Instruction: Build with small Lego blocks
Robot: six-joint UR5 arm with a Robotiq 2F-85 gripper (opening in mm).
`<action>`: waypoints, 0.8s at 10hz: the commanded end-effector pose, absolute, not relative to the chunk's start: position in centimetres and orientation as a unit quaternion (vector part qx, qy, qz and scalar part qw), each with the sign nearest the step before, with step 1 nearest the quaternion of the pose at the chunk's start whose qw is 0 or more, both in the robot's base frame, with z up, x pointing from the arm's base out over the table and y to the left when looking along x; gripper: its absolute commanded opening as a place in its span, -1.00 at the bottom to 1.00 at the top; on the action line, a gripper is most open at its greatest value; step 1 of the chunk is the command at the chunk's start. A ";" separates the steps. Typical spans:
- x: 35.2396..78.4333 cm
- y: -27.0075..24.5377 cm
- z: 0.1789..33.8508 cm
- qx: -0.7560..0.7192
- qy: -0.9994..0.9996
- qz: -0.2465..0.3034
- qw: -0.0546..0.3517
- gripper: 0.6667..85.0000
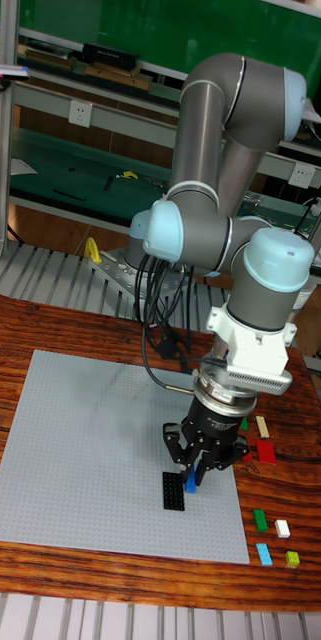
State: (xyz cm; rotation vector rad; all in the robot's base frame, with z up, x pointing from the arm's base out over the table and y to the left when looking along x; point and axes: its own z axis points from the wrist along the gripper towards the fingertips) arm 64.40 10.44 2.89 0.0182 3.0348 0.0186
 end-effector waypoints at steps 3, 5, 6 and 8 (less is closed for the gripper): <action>64.6 10.4 1.7 -0.009 0.999 0.015 0.047 -0.98; 64.4 10.4 1.9 -0.004 0.999 0.017 0.042 -0.98; 64.5 10.3 1.9 -0.002 0.999 0.015 0.044 -0.98; 64.6 10.3 1.9 0.003 0.999 0.015 0.046 -0.98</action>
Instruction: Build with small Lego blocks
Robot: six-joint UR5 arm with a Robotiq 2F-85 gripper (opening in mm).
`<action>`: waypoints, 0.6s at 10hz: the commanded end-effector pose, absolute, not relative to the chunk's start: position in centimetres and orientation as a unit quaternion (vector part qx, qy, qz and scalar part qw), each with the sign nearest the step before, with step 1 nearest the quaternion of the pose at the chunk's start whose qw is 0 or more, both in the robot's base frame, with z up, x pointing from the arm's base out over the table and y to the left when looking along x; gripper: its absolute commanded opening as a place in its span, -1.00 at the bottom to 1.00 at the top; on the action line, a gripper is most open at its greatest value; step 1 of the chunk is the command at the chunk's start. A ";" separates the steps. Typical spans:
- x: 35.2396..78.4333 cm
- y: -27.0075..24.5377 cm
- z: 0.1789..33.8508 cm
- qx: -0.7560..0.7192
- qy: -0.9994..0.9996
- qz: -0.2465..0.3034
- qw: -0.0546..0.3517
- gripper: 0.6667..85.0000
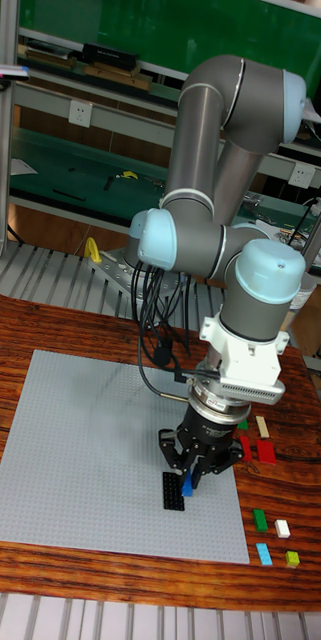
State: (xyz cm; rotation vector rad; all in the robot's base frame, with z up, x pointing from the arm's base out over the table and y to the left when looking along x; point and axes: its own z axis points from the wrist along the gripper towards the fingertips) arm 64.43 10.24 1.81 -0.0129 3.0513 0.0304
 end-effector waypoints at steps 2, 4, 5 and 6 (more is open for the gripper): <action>64.7 10.0 1.9 0.000 0.999 0.008 0.048 -0.98; 65.0 9.9 2.0 -0.007 0.999 0.007 0.049 -0.98; 65.2 9.7 2.4 -0.007 0.999 0.003 0.043 -0.98; 65.5 9.7 2.5 -0.006 0.999 0.000 0.038 -0.98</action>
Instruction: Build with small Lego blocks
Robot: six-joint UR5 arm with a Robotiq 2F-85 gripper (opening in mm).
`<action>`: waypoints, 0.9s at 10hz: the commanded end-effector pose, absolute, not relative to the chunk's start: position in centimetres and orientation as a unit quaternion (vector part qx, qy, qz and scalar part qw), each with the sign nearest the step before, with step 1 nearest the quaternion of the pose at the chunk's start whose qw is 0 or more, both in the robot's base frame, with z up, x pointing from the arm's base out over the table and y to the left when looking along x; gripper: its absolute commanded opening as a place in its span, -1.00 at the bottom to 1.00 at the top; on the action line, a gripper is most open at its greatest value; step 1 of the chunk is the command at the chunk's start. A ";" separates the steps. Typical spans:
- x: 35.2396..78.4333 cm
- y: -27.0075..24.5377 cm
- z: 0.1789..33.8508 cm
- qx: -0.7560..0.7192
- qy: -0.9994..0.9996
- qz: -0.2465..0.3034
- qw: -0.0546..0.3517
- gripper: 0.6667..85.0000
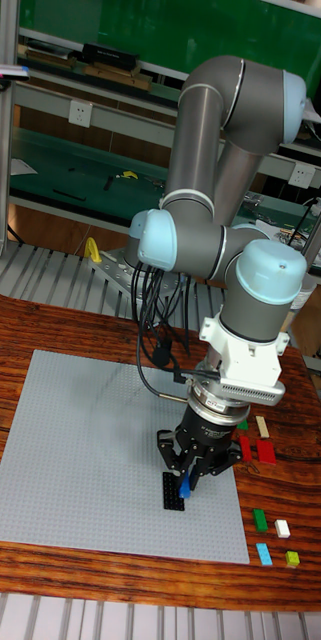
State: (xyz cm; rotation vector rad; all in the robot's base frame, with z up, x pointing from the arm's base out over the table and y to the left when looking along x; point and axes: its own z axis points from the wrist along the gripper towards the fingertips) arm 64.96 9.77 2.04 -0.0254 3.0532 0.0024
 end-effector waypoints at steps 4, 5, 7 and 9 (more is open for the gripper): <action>66.2 9.6 2.1 -0.018 0.999 0.003 0.035 -0.98; 66.2 9.5 2.0 -0.019 0.999 0.002 0.036 -0.98; 66.2 9.6 1.7 -0.020 0.999 0.010 0.040 -0.98; 66.2 9.7 1.4 -0.023 0.999 0.015 0.044 -0.98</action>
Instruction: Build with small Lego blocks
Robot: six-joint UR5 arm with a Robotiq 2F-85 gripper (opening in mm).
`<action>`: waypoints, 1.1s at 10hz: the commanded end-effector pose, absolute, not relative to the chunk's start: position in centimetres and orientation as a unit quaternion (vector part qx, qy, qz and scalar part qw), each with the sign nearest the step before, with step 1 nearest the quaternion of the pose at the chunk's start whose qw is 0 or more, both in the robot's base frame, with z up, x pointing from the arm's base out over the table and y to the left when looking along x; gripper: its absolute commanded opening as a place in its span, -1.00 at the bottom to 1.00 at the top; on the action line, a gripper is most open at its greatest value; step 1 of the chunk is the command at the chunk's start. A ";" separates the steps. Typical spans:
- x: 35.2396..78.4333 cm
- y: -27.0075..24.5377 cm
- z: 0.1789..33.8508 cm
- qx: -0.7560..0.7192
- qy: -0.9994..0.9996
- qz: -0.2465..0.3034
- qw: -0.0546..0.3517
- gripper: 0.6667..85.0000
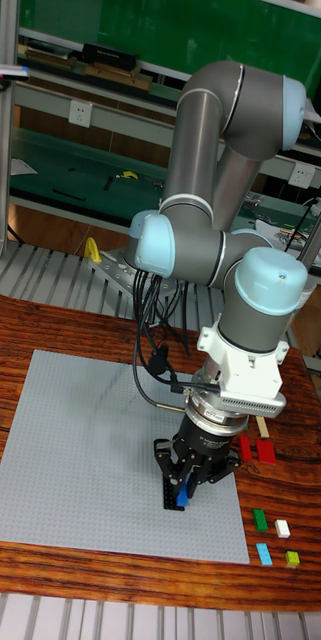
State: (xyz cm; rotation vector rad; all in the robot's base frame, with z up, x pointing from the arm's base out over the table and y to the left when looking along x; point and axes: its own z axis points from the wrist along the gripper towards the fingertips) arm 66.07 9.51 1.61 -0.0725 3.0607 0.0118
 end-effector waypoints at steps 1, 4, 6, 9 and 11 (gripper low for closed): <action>66.2 9.7 1.4 -0.023 0.999 0.015 0.044 -0.98; 66.0 9.5 1.5 -0.027 0.999 0.013 0.041 -0.98; 66.1 9.3 1.5 -0.028 0.999 0.015 0.041 -0.98; 66.1 9.2 1.6 -0.027 0.999 0.014 0.039 -0.98; 66.5 9.7 1.7 -0.009 0.999 0.021 0.042 -0.98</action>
